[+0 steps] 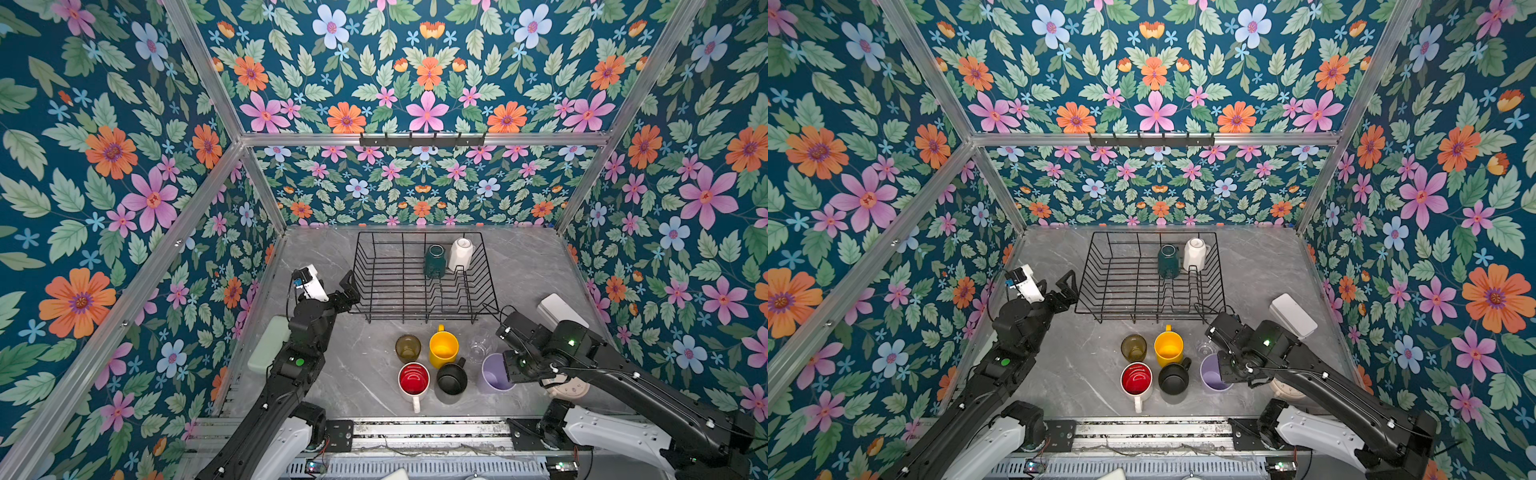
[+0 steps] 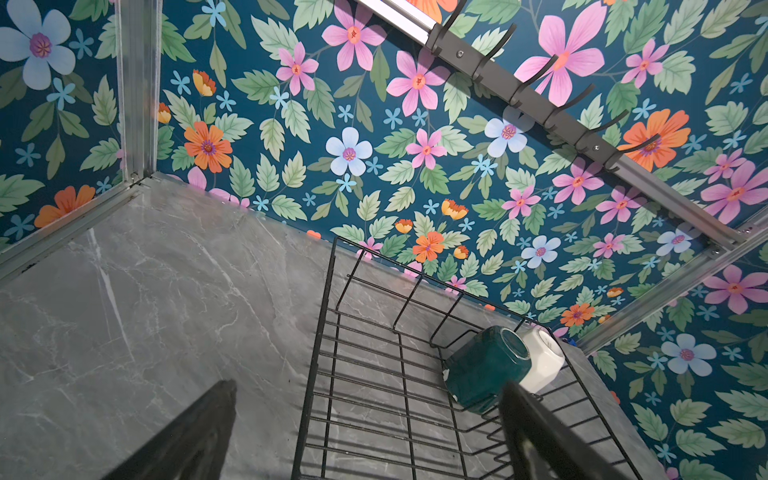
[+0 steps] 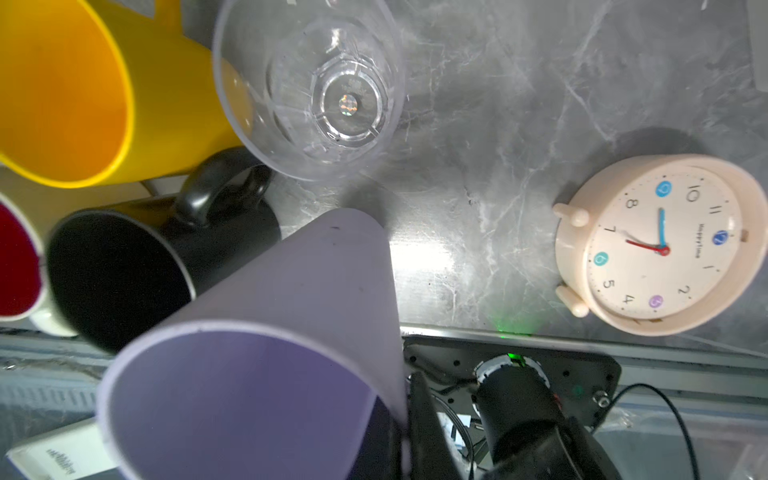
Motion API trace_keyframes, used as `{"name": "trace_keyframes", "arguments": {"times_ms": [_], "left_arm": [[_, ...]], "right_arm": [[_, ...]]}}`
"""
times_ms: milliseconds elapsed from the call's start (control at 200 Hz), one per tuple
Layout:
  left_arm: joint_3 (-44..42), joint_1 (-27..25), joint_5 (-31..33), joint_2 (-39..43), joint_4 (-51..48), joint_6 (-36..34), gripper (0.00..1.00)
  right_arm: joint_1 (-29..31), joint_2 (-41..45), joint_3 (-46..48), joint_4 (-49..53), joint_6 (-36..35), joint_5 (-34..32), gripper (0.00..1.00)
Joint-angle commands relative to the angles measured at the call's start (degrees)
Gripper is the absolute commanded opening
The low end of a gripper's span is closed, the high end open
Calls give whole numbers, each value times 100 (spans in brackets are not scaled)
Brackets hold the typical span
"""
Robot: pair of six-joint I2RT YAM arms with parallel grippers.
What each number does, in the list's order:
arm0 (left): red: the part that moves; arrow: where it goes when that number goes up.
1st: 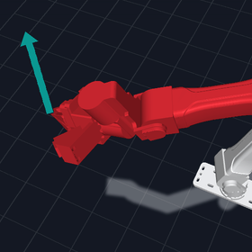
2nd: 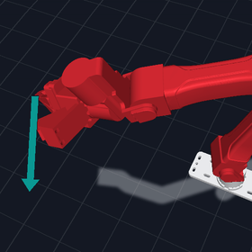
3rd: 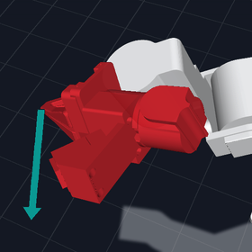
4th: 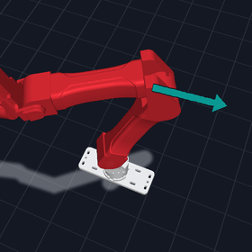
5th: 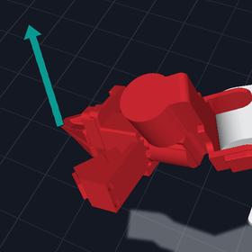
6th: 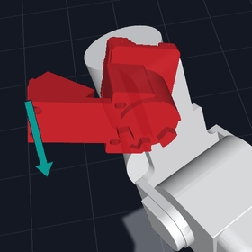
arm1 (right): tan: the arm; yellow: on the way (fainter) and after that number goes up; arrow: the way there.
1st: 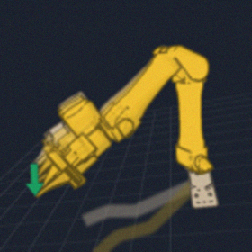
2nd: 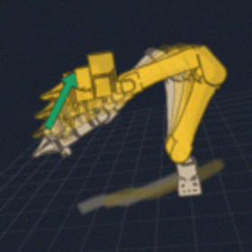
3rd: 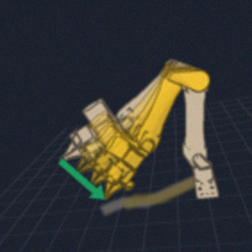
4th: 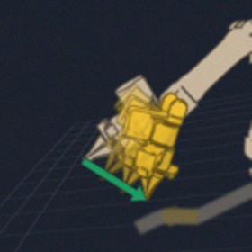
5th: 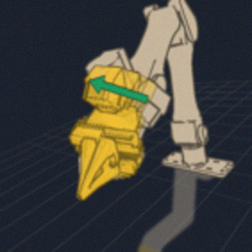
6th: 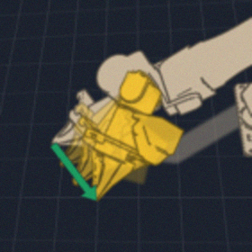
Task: Load the cups into the dish rack
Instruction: 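Lift the lavender cup with the right gripper and carry it over the rack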
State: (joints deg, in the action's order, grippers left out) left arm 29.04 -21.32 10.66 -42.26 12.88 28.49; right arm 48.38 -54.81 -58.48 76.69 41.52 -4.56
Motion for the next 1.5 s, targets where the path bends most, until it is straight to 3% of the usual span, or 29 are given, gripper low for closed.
{"name": "trace_keyframes", "arguments": {"times_ms": [0,210,370,680,825,1075,1390,1495], "left_arm": [[-37,6,56,-1,242,-10,100],[-216,12,-125,16,592,79,100],[-202,6,-367,117,608,4,100],[-515,10,-925,560,977,-204,100],[-680,14,-1752,572,1515,-282,100],[-747,13,-4237,254,2741,-441,100],[-628,11,-6266,-681,4056,104,100],[-522,13,-6604,-1064,4417,344,100]], "right_arm": [[-4,173,-543,575,-172,49,0],[-119,76,-1227,-129,-599,335,0],[-904,88,-941,-1863,-854,1837,0],[-2062,-343,-685,-3699,-895,3358,0],[-2819,-557,-373,-4686,-602,4365,0],[-3536,-915,141,-6525,194,5500,0],[-3634,-1370,111,-7590,546,6333,0],[-3634,-1518,56,-7719,537,6603,0]]}}
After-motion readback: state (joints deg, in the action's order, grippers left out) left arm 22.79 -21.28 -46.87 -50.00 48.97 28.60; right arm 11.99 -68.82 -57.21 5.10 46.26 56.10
